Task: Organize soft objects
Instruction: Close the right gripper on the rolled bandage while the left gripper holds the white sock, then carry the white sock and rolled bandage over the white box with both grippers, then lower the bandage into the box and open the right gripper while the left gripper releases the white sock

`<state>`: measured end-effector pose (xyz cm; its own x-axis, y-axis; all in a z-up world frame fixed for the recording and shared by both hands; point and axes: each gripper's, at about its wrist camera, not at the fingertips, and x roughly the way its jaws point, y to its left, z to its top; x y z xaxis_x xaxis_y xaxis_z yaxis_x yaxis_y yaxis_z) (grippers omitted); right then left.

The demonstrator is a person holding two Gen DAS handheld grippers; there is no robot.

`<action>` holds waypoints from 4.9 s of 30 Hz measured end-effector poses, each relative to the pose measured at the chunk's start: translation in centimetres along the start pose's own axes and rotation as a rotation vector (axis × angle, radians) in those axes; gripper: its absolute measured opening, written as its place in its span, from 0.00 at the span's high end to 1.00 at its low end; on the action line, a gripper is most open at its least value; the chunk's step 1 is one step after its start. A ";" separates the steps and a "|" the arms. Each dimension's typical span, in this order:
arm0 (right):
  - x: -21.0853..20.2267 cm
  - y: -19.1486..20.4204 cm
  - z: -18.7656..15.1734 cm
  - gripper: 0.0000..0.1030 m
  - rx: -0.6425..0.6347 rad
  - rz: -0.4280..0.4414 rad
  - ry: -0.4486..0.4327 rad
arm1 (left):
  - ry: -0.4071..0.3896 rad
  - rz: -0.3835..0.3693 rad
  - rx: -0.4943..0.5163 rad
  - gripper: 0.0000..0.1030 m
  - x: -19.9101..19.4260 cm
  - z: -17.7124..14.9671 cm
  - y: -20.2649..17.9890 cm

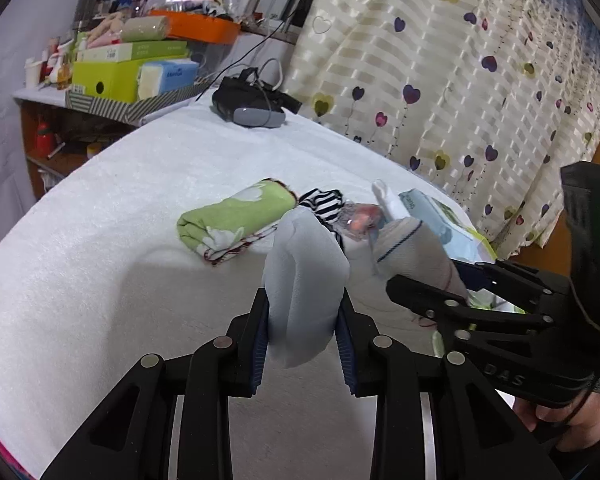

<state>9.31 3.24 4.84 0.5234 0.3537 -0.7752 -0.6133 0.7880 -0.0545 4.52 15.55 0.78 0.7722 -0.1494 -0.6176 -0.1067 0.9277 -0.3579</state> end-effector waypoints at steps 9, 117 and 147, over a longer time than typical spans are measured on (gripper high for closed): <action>-5.2 -0.6 -1.8 0.54 0.029 0.021 -0.118 | -0.038 -0.033 0.056 0.72 -2.7 -0.6 -3.1; -10.7 -23.2 -16.1 0.46 0.562 -0.207 -0.163 | 0.094 -0.259 0.422 0.72 5.0 -2.0 -26.7; -11.5 -26.4 -17.8 0.46 0.603 -0.172 -0.213 | 0.198 -0.174 0.421 0.62 14.9 -0.8 -31.5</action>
<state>8.96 -30.58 4.00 0.7277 0.2410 -0.6422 -0.1046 0.9643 0.2434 18.90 -16.20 2.27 0.6182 -0.3387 -0.7093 0.3069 0.9348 -0.1789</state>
